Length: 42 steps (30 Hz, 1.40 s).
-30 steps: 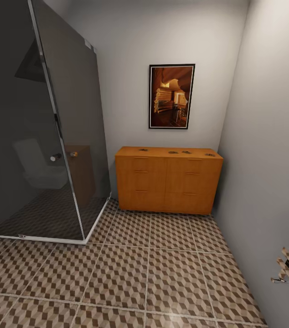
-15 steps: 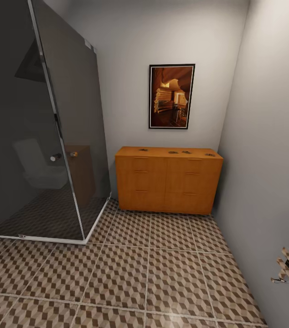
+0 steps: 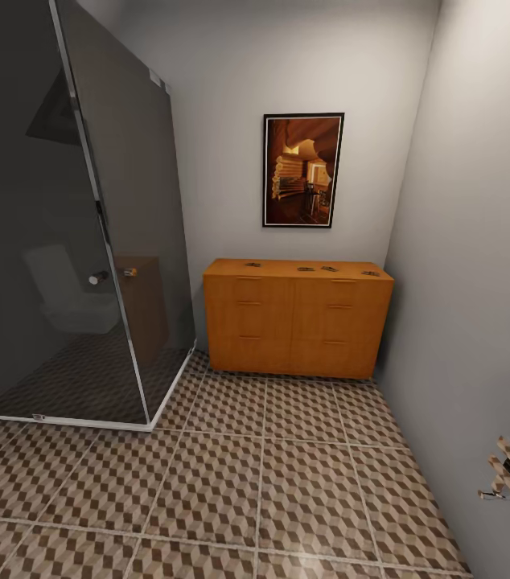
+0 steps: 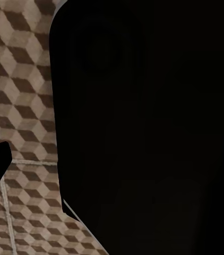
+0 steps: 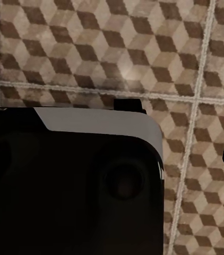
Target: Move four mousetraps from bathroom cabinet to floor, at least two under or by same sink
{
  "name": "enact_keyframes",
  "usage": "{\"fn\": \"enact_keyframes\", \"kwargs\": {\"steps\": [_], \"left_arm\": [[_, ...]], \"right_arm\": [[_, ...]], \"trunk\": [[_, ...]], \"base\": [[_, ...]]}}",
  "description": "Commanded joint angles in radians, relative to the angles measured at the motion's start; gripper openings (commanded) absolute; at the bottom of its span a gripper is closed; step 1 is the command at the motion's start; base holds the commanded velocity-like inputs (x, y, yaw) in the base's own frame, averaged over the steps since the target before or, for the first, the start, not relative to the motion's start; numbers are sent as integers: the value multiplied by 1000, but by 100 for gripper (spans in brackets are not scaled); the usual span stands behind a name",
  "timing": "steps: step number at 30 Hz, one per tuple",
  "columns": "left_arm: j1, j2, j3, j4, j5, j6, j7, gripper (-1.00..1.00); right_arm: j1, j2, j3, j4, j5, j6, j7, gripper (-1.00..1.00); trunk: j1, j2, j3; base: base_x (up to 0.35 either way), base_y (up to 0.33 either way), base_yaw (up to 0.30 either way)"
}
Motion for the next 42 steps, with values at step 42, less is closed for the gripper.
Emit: {"fn": "enact_keyframes", "kwargs": {"steps": [42], "left_arm": [[1, 0, 0, -2, 0, 0, 0, 100]], "right_arm": [[-1, 3, 7, 5, 9, -3, 1, 100]], "trunk": [[0, 0, -1]], "base": [[91, 0, 0]]}}
